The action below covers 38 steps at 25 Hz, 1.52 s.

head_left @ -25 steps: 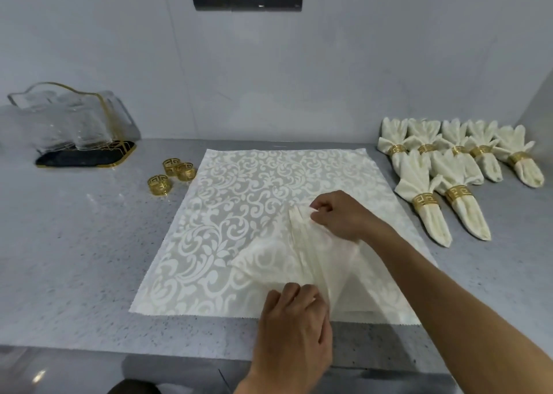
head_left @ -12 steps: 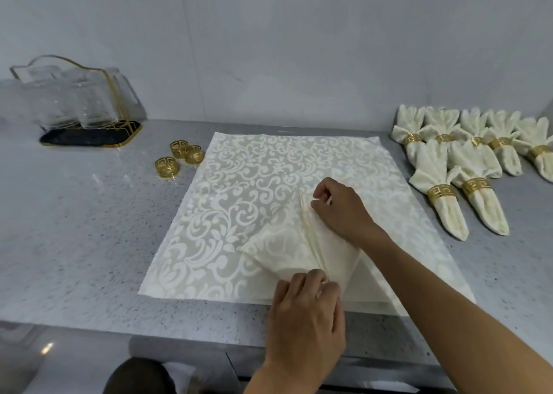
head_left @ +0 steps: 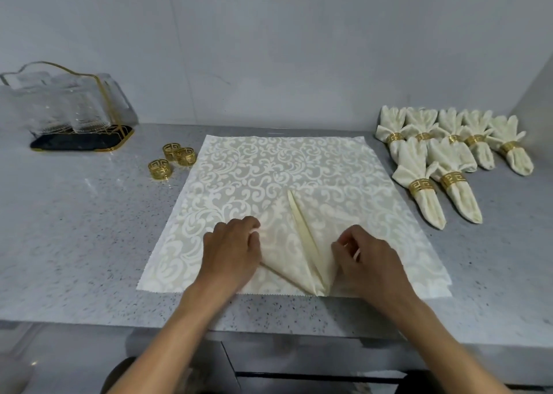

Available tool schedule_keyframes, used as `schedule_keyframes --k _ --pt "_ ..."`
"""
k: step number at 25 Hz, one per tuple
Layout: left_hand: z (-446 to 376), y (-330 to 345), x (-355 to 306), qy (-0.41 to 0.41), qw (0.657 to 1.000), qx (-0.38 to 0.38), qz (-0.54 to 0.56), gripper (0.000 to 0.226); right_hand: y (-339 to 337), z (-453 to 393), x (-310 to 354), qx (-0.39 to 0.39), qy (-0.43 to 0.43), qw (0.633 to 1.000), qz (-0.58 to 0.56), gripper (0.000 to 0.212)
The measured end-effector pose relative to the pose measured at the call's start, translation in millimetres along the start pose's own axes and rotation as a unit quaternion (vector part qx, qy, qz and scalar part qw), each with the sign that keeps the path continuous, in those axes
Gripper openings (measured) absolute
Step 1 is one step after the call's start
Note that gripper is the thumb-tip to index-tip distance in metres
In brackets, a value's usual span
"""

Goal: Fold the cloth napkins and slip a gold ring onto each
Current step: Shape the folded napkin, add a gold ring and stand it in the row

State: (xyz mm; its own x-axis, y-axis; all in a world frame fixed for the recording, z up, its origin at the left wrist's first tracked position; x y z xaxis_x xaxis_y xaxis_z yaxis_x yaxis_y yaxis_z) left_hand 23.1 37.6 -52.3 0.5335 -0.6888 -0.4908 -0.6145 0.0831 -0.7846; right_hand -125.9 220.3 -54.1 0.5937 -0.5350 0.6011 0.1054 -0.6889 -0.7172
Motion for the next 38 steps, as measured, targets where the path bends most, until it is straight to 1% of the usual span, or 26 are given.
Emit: schedule_keyframes --k 2,4,5,7,10,12,14,17,18,19,21,22,23,24,26,27,29,30,31,33,35,37,38 --pt "5 -6 -8 -0.019 0.997 0.020 0.078 0.028 -1 -8 -3 -0.026 0.002 0.999 -0.037 0.006" --pt "18 -10 -13 -0.041 0.989 0.049 0.136 0.027 -3 -21 -8 -0.051 -0.021 0.998 -0.044 0.006" --pt "24 -11 -14 -0.035 0.988 0.058 0.139 0.026 -2 -25 -12 -0.052 -0.030 0.998 -0.036 0.010" --pt "32 -10 -13 -0.014 0.990 0.062 0.128 0.025 0 -25 -20 -0.021 -0.052 0.998 -0.007 0.021" --pt "35 -4 -8 0.012 0.995 0.035 0.092 0.014 2 -13 -23 0.035 -0.104 0.993 0.043 0.044" --pt "36 2 -4 0.020 0.996 0.016 0.084 0.020 2 -10 -23 0.032 -0.130 0.988 0.077 0.053" --pt "35 5 -3 0.022 0.995 0.012 0.097 0.025 5 -10 -24 0.010 -0.147 0.985 0.086 0.051" --pt "33 8 0 0.028 0.997 0.021 0.074 0.030 11 -10 -25 -0.012 -0.169 0.982 0.081 0.038" --pt "31 6 -3 0.042 0.998 0.008 0.051 0.028 12 -9 -26 -0.018 -0.173 0.982 0.079 0.037" --pt "26 4 -8 0.077 0.997 -0.017 0.025 0.026 13 -8 -27 -0.023 -0.177 0.981 0.075 0.037" --pt "10 3 -29 0.190 0.980 -0.065 0.004 0.025 13 -7 -26 -0.028 -0.180 0.981 0.067 0.041" --pt "0 8 -39 0.240 0.969 -0.061 -0.004 0.029 13 -7 -27 -0.027 -0.180 0.981 0.063 0.041" --pt "-11 16 -47 0.268 0.963 -0.022 -0.022 0.037 13 -6 -27 -0.027 -0.180 0.981 0.061 0.039" --pt "-21 25 -51 0.272 0.960 0.035 -0.056 0.044 12 -4 -27 -0.025 -0.178 0.982 0.062 0.037" --pt "-34 45 -45 0.247 0.947 0.148 -0.141 0.057 9 -4 -26 -0.021 -0.184 0.979 0.082 0.042" --pt "-35 52 -39 0.232 0.942 0.180 -0.163 0.060 6 -7 -20 -0.022 -0.190 0.977 0.096 0.049" --pt "-34 62 -29 0.208 0.944 0.199 -0.160 0.061 6 -25 -5 -0.033 -0.173 0.979 0.103 0.060" --pt "-33 65 -26 0.199 0.947 0.201 -0.153 0.061 11 -36 2 -0.020 -0.147 0.984 0.102 0.064" --pt "-32 68 -24 0.192 0.949 0.199 -0.149 0.061 19 -46 7 0.016 -0.125 0.986 0.111 0.068" --pt "-31 71 -22 0.183 0.954 0.188 -0.148 0.060 42 -51 5 0.095 -0.111 0.976 0.159 0.073" --pt "-33 71 -20 0.167 0.958 0.191 -0.137 0.059 49 -43 -4 0.136 -0.115 0.968 0.177 0.076" --pt "-33 71 -17 0.156 0.961 0.196 -0.121 0.057 38 -28 -12 0.132 -0.126 0.971 0.155 0.089" --pt "-32 71 -17 0.151 0.963 0.197 -0.108 0.056 29 -18 -13 0.106 -0.151 0.971 0.153 0.091"
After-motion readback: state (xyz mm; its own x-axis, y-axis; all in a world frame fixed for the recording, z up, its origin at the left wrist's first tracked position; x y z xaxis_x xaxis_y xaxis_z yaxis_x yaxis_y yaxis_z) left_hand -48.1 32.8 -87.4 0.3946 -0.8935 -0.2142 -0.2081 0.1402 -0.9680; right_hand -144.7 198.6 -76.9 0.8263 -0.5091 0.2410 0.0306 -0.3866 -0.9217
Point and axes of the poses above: each hand's wrist, its own z-axis away from the middle knuckle, its own y-axis out of the palm, x = y × z, the point moved 2 cm from there along -z, towards the middle knuckle, and after that the axes turned 15 degrees about -x, right-handed, at the moved point
